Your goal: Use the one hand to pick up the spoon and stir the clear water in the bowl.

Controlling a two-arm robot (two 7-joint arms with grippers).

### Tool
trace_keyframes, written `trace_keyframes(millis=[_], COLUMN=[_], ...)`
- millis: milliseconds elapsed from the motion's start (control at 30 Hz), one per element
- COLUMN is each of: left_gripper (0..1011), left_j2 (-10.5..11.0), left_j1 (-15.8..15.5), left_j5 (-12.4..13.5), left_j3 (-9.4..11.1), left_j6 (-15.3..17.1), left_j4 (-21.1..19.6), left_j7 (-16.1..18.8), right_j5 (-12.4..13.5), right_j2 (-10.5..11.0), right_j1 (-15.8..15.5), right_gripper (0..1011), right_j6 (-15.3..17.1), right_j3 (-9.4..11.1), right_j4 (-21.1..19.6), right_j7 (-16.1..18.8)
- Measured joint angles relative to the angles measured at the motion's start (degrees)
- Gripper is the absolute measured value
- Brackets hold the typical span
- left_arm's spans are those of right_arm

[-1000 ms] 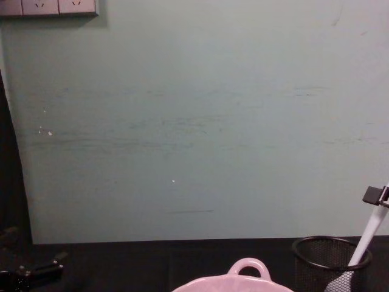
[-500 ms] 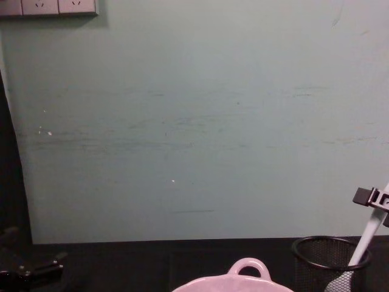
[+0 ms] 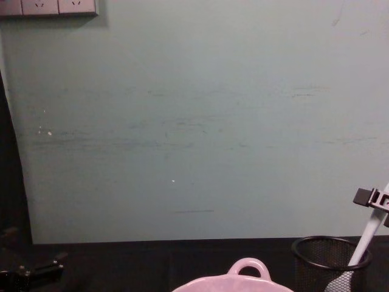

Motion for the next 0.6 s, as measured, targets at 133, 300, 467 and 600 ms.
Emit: trace_keyframes(millis=[133,300,467,600], left_gripper=[1005,1005,1005,1005], left_j2=[0.00,0.00,0.00,0.00], left_j1=[0.00,0.00,0.00,0.00], left_j5=[0.00,0.00,0.00,0.00], left_j3=[0.00,0.00,0.00,0.00], left_j6=[0.00,0.00,0.00,0.00], left_j4=[0.00,0.00,0.00,0.00], left_j7=[0.00,0.00,0.00,0.00], right_j5=[0.03,0.05,0.07,0.09], right_j2=[-0.02,-0.04,-0.06,-0.07], right_j1=[-0.02,-0.04,-0.06,-0.07], right_gripper=[969,863,734,594], right_j6=[0.05,0.09,0.12,0.14], right_j3=[0.04,0.07,0.09,0.11], right_j4=[-0.01,-0.03,-0.05,-0.05], right_j7=[0.00,0.00,0.02,0.02])
